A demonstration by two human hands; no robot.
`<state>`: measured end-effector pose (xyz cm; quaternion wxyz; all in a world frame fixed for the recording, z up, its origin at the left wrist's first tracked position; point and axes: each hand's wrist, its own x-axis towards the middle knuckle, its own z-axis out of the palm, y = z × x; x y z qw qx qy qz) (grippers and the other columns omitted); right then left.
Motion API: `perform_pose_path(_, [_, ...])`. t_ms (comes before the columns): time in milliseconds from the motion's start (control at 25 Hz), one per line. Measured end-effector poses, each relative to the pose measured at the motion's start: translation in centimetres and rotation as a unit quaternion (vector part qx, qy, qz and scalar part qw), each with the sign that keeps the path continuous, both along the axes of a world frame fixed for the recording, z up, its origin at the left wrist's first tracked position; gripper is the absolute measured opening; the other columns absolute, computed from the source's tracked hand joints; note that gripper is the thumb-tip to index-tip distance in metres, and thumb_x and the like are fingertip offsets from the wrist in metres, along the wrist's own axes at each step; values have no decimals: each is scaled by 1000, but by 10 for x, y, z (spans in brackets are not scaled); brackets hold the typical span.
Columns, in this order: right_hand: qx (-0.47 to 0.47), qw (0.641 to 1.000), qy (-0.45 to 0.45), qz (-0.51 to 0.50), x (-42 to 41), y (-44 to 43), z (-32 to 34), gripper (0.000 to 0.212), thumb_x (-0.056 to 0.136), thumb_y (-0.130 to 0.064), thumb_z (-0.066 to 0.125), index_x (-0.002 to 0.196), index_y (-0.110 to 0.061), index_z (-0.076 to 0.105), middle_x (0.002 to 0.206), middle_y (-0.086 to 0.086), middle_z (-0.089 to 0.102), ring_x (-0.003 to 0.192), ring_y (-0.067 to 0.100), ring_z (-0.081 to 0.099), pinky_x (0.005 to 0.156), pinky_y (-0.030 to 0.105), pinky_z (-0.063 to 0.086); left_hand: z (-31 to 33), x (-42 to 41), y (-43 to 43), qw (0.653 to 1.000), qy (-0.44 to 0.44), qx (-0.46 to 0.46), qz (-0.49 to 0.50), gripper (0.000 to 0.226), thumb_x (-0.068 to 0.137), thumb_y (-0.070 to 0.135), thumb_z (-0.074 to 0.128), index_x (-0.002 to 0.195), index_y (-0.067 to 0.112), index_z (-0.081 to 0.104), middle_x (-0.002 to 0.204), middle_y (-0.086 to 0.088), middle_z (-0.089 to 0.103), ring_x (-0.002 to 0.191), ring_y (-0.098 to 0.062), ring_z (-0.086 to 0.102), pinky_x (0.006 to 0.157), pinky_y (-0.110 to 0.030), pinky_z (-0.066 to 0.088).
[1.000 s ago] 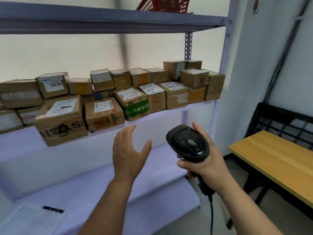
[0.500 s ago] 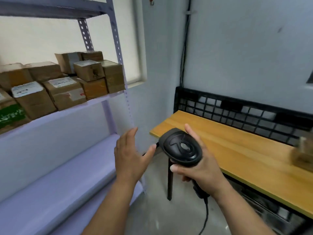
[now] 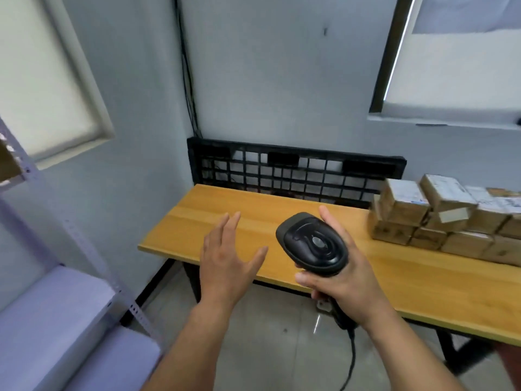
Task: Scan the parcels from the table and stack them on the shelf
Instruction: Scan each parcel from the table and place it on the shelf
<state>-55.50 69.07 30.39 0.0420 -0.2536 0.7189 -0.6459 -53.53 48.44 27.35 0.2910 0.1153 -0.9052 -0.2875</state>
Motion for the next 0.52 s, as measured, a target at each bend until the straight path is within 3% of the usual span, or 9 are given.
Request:
perform_pose_path(80, [5, 1000, -4, -22, -24, 11, 0, 110, 57, -21, 93, 141, -60, 33, 127, -15, 62, 95, 12, 68, 72, 34, 57, -3, -32, 10, 999, -19, 8, -34, 80, 81, 50, 66, 148, 26, 31, 153, 1, 32, 139, -19, 29, 112, -38, 28])
perform_pose_path(240, [1, 996, -42, -81, -71, 29, -1, 108, 59, -9, 91, 136, -60, 36, 111, -1, 68, 58, 15, 63, 47, 34, 51, -4, -98, 27, 995, -43, 19, -91, 79, 84, 53, 61, 150, 30, 24, 154, 5, 29, 139, -14, 26, 113, -34, 27])
perform_pose_path(520, [27, 983, -59, -171, -120, 81, -7, 106, 60, -9, 87, 136, -57, 33, 110, 5, 67, 55, 14, 63, 48, 33, 51, -16, -183, 83, 981, -76, 53, -171, 73, 87, 53, 58, 149, 30, 26, 149, 7, 36, 136, -12, 29, 110, -33, 31])
